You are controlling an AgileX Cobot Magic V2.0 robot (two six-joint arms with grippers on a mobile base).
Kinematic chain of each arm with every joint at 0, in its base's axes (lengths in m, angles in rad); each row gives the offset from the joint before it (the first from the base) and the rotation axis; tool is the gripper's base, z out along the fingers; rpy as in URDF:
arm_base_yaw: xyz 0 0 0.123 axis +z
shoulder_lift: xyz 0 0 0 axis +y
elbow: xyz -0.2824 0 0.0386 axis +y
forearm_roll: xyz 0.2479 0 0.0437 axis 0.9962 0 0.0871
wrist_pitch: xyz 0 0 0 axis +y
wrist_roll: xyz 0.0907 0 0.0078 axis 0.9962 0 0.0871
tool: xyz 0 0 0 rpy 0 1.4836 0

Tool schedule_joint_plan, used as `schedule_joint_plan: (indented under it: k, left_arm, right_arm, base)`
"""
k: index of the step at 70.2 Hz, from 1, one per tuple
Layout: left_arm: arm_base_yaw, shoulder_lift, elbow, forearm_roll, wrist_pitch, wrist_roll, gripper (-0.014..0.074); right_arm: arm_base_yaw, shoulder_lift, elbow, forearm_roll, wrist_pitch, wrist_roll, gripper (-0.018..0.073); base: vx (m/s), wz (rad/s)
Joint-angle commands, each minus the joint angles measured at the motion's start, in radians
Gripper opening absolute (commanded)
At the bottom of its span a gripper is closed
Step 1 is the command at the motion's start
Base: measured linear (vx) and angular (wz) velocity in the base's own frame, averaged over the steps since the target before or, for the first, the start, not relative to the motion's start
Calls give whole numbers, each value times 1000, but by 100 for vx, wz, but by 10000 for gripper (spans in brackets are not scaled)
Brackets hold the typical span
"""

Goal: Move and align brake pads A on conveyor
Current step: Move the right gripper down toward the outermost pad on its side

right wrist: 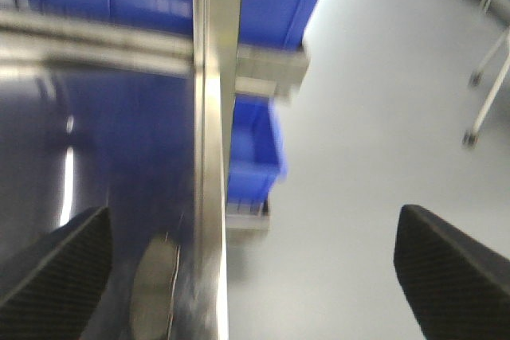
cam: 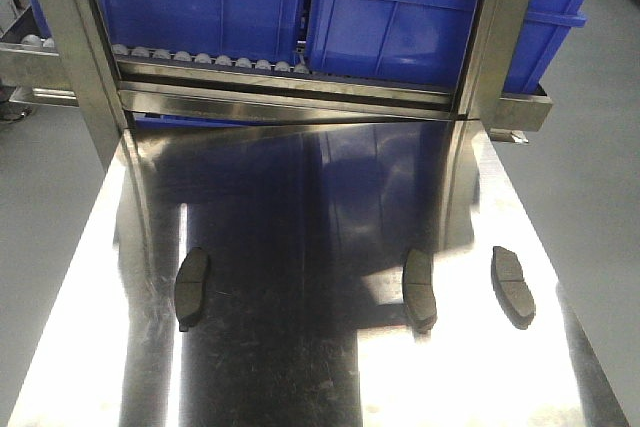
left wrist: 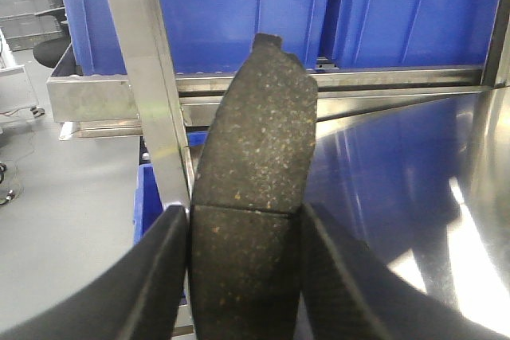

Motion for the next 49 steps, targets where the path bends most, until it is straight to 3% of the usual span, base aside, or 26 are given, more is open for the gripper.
schedule_joint_plan:
  k: [1, 11, 21, 39, 49]
  left_arm:
    - [-7, 10, -28, -21, -98, -1, 83]
    - [-7, 10, -28, -21, -98, -1, 83]
    - [-7, 10, -28, -21, -98, -1, 83]
    - [-7, 10, -28, -21, -98, -1, 83]
    - [-7, 10, -28, -21, -98, -1, 83]
  right_arm:
    - [-5, 103, -88, 21, 41, 6, 651]
    - [-5, 290, -203, 50, 192, 6, 645]
    - [1, 456, -281, 93, 251, 6, 640]
    - [167, 755, -385, 59, 286, 122, 635]
    - [206, 887, -440, 51, 310, 145, 631]
  base:
    - [0, 0]
    - [0, 0]
    - [0, 0]
    - [0, 0]
    - [0, 0]
